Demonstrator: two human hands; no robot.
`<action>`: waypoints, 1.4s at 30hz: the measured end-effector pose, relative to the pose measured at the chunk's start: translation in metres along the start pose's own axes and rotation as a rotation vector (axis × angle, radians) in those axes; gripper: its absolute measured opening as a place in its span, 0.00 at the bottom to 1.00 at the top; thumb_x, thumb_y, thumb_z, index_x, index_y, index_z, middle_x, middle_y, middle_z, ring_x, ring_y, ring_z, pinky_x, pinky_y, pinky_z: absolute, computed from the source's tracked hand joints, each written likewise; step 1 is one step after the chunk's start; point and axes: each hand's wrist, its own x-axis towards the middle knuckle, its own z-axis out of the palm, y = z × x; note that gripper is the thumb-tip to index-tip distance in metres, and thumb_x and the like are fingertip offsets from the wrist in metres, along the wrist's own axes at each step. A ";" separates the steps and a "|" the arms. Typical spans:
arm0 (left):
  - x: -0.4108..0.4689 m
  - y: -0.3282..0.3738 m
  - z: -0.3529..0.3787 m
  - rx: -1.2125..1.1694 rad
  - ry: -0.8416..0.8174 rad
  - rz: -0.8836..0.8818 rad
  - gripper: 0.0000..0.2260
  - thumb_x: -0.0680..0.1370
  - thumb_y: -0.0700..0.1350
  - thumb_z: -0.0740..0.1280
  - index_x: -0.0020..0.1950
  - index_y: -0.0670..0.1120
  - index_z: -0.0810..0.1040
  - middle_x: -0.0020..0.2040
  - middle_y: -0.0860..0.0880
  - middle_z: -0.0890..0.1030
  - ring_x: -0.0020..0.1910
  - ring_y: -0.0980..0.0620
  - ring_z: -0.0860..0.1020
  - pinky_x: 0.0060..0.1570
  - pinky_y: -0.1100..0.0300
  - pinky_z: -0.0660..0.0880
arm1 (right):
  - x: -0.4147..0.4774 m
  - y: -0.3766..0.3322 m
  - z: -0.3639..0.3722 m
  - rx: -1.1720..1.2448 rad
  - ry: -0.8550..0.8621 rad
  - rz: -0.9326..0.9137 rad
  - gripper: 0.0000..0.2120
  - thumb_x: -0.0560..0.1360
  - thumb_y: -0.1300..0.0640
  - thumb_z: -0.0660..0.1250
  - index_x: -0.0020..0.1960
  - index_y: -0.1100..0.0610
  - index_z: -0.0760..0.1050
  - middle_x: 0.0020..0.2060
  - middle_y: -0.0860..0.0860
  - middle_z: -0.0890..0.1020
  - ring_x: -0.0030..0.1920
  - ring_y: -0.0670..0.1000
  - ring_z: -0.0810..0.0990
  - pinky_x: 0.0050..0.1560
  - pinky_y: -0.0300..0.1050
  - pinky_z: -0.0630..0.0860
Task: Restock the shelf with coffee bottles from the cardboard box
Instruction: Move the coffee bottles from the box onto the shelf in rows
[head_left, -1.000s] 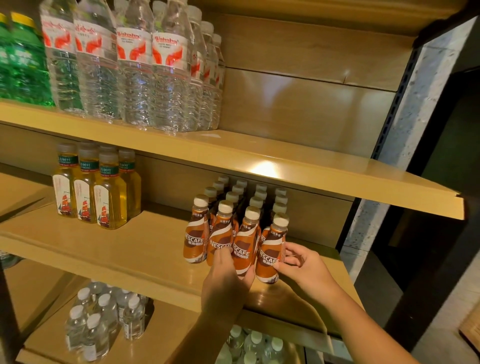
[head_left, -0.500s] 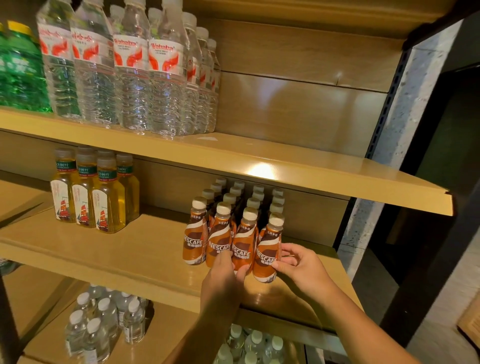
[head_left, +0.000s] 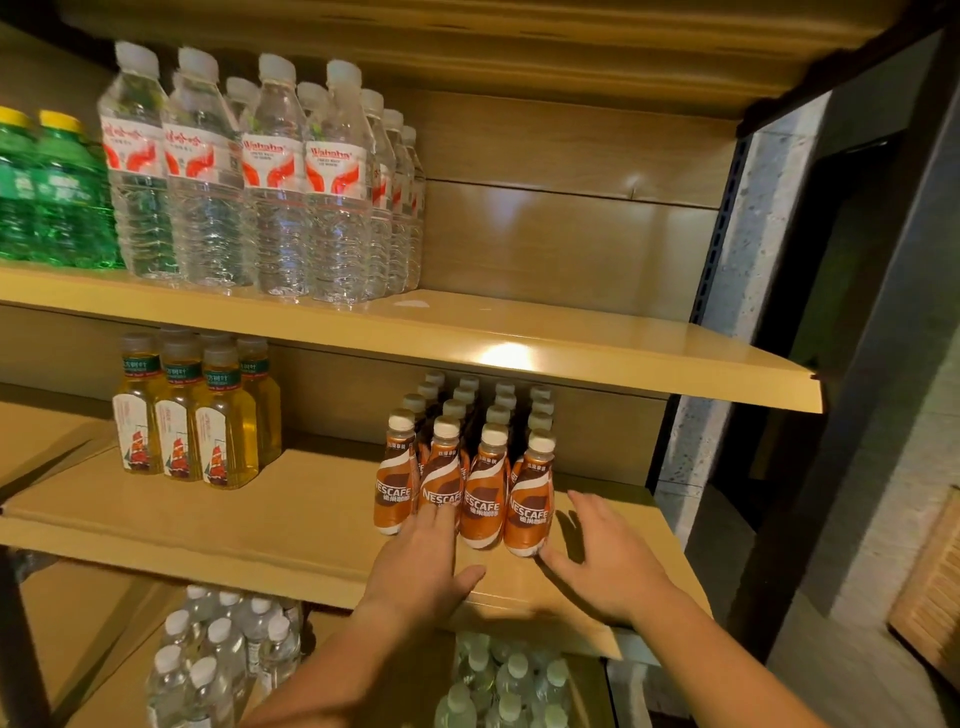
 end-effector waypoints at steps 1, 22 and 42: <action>-0.003 -0.004 -0.006 0.070 -0.004 0.049 0.31 0.75 0.66 0.69 0.72 0.53 0.64 0.69 0.54 0.71 0.67 0.53 0.71 0.67 0.56 0.72 | -0.006 -0.004 0.000 -0.073 0.002 0.009 0.45 0.74 0.28 0.59 0.81 0.52 0.52 0.81 0.52 0.59 0.79 0.53 0.59 0.78 0.52 0.60; -0.121 -0.116 -0.151 0.424 -0.182 0.442 0.51 0.71 0.80 0.51 0.82 0.53 0.33 0.84 0.43 0.40 0.82 0.38 0.42 0.78 0.34 0.46 | -0.188 -0.192 0.004 -0.332 0.080 0.155 0.47 0.76 0.27 0.51 0.82 0.51 0.35 0.82 0.56 0.39 0.81 0.59 0.38 0.78 0.58 0.39; -0.416 -0.389 -0.339 0.601 -0.223 -0.046 0.50 0.72 0.79 0.51 0.83 0.50 0.38 0.84 0.43 0.42 0.82 0.38 0.43 0.78 0.36 0.47 | -0.305 -0.530 0.120 -0.235 -0.030 -0.349 0.47 0.74 0.26 0.49 0.83 0.52 0.44 0.82 0.57 0.46 0.81 0.61 0.44 0.80 0.63 0.46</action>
